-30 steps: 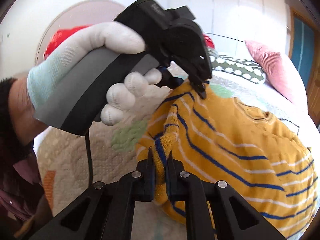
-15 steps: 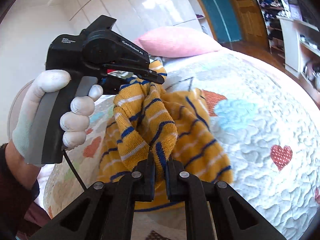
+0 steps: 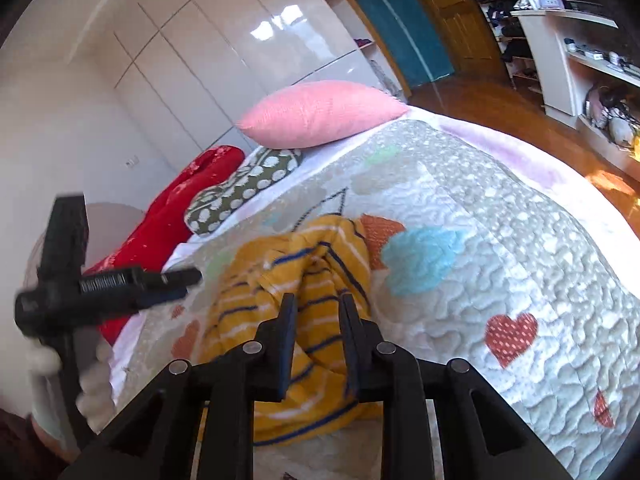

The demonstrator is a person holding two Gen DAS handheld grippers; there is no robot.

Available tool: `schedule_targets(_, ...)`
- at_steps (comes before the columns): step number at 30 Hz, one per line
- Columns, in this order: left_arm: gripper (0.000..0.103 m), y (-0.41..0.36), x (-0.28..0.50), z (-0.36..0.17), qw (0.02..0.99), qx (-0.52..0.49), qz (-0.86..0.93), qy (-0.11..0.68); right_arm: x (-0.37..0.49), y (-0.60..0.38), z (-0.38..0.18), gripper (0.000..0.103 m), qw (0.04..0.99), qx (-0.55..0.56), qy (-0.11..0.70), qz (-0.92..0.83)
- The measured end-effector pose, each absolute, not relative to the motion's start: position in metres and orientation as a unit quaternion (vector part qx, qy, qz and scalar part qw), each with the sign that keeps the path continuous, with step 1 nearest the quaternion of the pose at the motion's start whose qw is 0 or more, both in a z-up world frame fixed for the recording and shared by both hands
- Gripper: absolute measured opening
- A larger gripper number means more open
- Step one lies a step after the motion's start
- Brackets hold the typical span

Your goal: Fold small clothes

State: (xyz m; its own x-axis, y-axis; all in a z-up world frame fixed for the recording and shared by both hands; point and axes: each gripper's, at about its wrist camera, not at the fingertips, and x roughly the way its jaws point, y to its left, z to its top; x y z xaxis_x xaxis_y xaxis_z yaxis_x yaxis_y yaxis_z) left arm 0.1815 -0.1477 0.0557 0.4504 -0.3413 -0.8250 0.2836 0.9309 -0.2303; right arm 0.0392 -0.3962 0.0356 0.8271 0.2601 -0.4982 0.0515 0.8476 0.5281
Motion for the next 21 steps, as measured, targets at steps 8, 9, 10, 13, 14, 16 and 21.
schedule_targets(8, 0.05, -0.102, 0.133, 0.02, 0.841, -0.063, -0.163, 0.512, 0.133, -0.357, 0.006, 0.02, 0.884, 0.241, 0.392, 0.088)
schedule_targets(9, 0.05, -0.098, 0.129, 0.018, 0.842, -0.059, -0.16, 0.512, 0.14, -0.364, -0.011, 0.024, 0.878, 0.232, 0.416, 0.047)
schedule_targets(10, 0.05, -0.095, 0.126, 0.017, 0.843, -0.055, -0.156, 0.512, 0.144, -0.374, -0.027, 0.033, 0.869, 0.229, 0.437, 0.023)
schedule_targets(13, 0.05, -0.085, 0.119, 0.014, 0.848, -0.044, -0.143, 0.508, 0.13, -0.391, -0.038, 0.051, 0.865, 0.256, 0.43, 0.025)
schedule_targets(14, 0.05, -0.083, 0.116, 0.014, 0.853, -0.034, -0.133, 0.504, 0.125, -0.389, -0.035, 0.051, 0.868, 0.244, 0.431, 0.022)
schedule_targets(16, 0.05, -0.079, 0.108, 0.017, 0.864, -0.019, -0.109, 0.491, 0.113, -0.383, -0.021, 0.051, 0.882, 0.21, 0.421, 0.009)
schedule_targets(21, 0.051, -0.075, 0.074, 0.031, 0.895, 0.011, -0.048, 0.444, 0.074, -0.37, 0.01, 0.051, 0.909, 0.15, 0.389, -0.007)
